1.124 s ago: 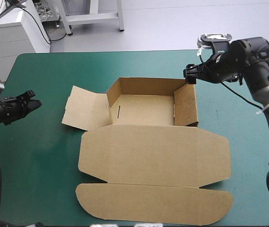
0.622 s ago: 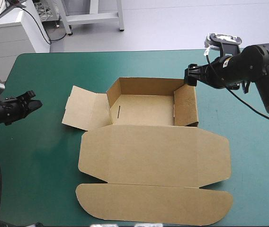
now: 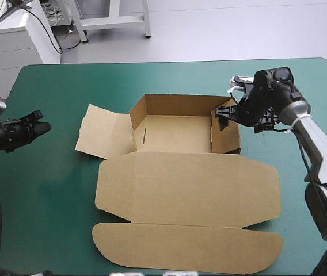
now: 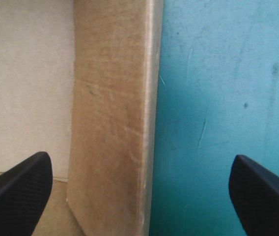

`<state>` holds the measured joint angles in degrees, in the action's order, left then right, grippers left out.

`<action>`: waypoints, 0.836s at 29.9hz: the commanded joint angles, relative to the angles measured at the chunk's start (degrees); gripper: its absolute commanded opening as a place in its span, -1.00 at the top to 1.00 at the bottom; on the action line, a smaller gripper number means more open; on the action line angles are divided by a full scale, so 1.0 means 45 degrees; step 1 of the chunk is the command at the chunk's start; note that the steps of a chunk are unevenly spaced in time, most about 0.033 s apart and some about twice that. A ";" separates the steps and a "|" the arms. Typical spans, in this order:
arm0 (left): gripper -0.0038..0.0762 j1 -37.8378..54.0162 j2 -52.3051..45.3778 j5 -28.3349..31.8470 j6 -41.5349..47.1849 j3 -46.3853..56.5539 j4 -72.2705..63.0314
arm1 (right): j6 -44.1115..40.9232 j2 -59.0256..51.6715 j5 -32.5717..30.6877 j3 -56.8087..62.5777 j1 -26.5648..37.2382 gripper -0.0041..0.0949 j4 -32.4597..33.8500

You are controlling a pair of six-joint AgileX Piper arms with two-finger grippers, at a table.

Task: Fold the box

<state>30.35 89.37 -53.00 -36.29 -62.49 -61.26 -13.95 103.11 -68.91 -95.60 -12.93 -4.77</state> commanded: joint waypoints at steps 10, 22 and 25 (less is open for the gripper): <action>0.92 -0.0003 -0.0525 0.0005 -0.0029 -0.0349 -0.0644 | 0.0259 0.0504 0.0419 -0.0334 0.0020 -0.84 -0.0079; 0.92 -0.0003 -0.0525 -0.0043 -0.0029 -0.0349 -0.0611 | 0.1437 0.0622 -0.0334 -0.0353 0.0020 0.91 -0.0402; 0.92 -0.0003 -0.0525 -0.0043 -0.0029 -0.0349 -0.0602 | 0.1463 0.0622 -0.0486 -0.0492 0.0020 0.92 -0.0424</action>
<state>30.35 89.37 -52.57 -36.29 -62.49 -61.09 -8.85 108.74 -69.45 -95.61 -12.88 -5.65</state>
